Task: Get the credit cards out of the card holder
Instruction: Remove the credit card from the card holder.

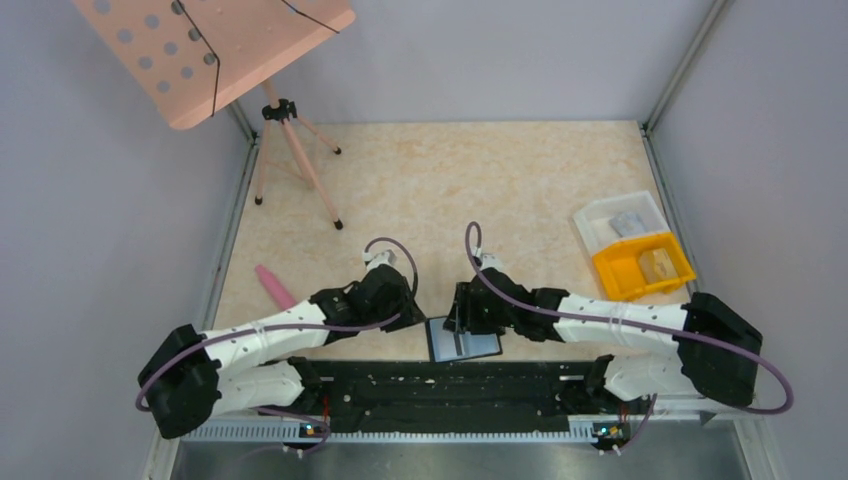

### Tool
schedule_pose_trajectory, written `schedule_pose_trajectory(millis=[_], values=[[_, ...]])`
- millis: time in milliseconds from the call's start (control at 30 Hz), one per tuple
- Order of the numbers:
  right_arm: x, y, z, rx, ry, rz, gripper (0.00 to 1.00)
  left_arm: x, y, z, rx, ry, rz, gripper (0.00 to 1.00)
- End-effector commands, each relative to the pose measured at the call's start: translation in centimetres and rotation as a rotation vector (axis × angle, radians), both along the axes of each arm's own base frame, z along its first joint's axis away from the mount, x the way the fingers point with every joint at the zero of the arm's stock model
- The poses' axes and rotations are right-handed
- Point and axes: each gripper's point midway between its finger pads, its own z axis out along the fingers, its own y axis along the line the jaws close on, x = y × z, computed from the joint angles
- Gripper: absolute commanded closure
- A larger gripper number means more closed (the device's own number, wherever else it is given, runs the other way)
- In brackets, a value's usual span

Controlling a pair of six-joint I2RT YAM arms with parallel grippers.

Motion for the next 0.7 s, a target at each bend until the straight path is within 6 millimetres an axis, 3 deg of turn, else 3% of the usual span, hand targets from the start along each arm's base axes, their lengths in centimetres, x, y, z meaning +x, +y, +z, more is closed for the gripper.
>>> schedule_pose_trajectory(millis=[0,200,400,667], values=[[0.1,0.9,-0.3,-0.091,0.003,-0.033,0.5,1.6,2.1,1.8,0.036,-0.096,0.107,0.58],[0.5,0.5,-1.1,-0.154,-0.007,-0.047,0.51,1.4,2.9,2.6,0.0,-0.144,0.12,0.55],[0.1,1.0,-1.4,-0.061,0.018,0.055,0.55,0.1,-0.1,3.2,-0.138,-0.114,-0.003,0.61],[0.2,0.2,-0.7,0.11,0.035,0.079,0.62,-1.1,-3.6,2.5,-0.231,-0.045,-0.117,0.7]])
